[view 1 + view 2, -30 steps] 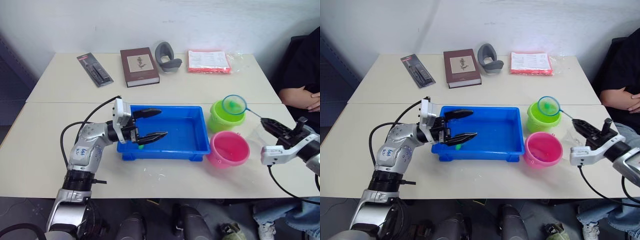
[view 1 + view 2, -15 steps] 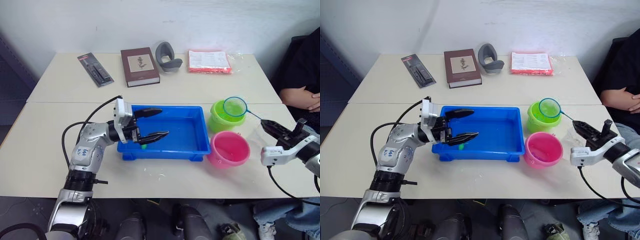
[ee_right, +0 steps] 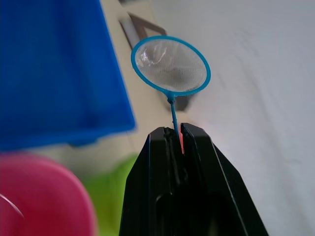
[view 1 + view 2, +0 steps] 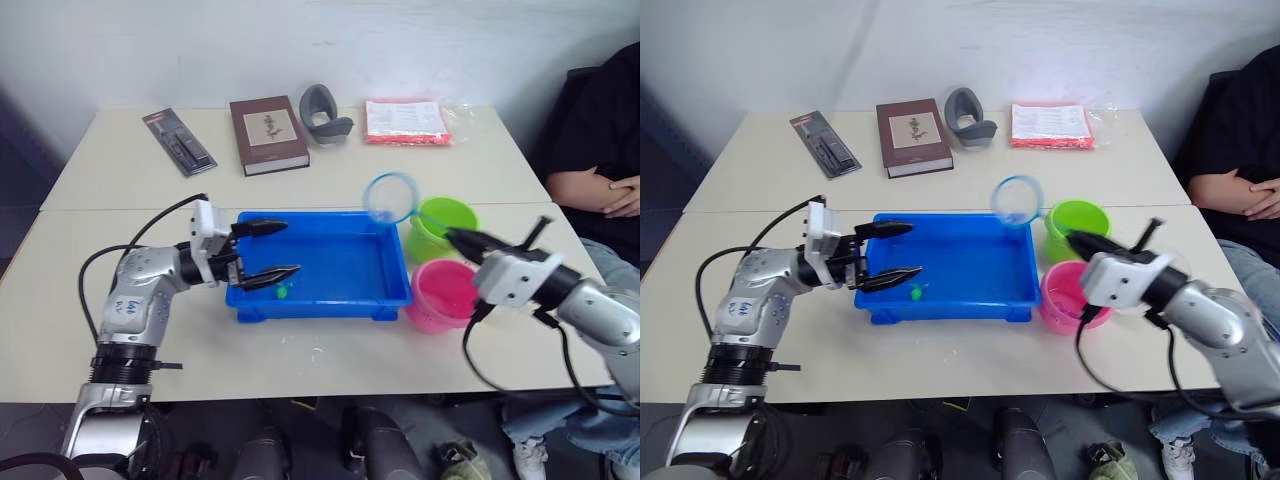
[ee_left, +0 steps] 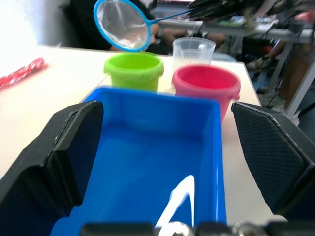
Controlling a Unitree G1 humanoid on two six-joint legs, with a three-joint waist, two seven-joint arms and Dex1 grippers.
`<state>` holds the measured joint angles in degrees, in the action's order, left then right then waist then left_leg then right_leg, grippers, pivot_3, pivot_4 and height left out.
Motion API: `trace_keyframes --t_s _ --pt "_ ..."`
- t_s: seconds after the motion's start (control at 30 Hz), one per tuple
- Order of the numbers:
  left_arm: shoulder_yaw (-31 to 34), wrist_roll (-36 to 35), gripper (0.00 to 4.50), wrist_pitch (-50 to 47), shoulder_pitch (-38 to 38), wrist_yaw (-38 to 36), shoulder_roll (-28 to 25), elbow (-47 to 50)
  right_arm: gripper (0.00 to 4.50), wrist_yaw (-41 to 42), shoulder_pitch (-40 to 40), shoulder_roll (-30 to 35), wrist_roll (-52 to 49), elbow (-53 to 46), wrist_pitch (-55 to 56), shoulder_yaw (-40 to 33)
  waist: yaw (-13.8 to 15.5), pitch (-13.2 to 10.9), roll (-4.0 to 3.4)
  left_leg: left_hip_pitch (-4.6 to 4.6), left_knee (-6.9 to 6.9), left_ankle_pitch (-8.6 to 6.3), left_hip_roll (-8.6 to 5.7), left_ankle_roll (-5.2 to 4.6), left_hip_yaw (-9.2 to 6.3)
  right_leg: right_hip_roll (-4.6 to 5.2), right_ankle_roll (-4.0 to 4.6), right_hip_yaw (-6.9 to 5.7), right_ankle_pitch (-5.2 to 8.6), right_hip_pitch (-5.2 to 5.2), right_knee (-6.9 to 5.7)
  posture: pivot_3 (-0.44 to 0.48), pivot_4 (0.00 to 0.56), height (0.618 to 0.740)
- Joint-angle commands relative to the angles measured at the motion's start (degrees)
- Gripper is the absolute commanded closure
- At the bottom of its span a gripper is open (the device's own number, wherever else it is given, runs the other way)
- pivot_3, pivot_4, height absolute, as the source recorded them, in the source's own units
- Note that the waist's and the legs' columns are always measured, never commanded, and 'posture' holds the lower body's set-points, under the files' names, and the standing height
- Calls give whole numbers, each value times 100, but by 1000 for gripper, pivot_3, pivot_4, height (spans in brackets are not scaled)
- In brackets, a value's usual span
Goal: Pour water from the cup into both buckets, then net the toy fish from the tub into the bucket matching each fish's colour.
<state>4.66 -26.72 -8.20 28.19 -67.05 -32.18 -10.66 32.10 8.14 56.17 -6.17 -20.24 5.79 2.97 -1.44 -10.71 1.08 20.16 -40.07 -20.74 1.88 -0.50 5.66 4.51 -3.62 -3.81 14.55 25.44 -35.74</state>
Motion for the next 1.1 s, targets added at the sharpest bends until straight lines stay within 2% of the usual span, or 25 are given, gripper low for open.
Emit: trace_keyframes --t_s 0.03,0.1,0.17,0.33,0.53,0.8,1.0,1.1 --pt "268 24 14 273 -77 -286 -359 -140 4500 577 626 -249 -254 -348 -1084 443 26 0 0 3 -3 -2 -6 -6 -4 3 0 -6 0 0 0 0 150 740" --pt "281 50 14 363 -141 -419 -508 -210 4500 899 889 -260 73 -250 -1350 759 76 0 0 6 -4 -6 -17 -20 -3 13 0 -15 0 0 0 0 150 740" --pt "332 27 14 408 -233 -577 -669 -252 4500 1182 1227 -289 585 98 -1039 1140 116 0 0 8 -5 -11 -19 -29 0 15 0 -19 -1 0 7 0 150 740" --pt "382 -52 14 402 -476 -940 -991 -178 4500 1707 2226 -719 1259 1038 -1090 1785 119 0 0 14 -4 -18 -20 -39 14 13 -1 -51 -1 8 12 0 150 740" --pt "352 -46 14 264 -533 -1146 -1167 -71 4500 2383 2852 -1315 1348 1734 -881 2154 118 0 0 16 -3 -18 -14 -38 12 9 -1 -66 -1 10 -3 0 150 740" --pt "397 -15 14 224 -534 -1150 -1242 -76 4500 3149 3073 -1785 1017 2011 -1016 2074 116 0 0 17 -3 -19 -14 -38 13 13 -2 -67 -1 11 -10 0 150 740" --pt "393 7 14 235 -532 -1101 -1220 -55 4500 3039 2772 -2059 549 1657 -1542 1695 110 0 -1 17 -2 -21 -8 -33 13 17 -2 -67 -1 12 -12 0 150 740" --pt "414 -28 14 197 -516 -1034 -1176 -46 4500 2869 2458 -2140 70 1143 -2042 1245 115 0 -1 18 -2 -23 -9 -32 13 17 -2 -67 -1 12 -10 0 150 740"
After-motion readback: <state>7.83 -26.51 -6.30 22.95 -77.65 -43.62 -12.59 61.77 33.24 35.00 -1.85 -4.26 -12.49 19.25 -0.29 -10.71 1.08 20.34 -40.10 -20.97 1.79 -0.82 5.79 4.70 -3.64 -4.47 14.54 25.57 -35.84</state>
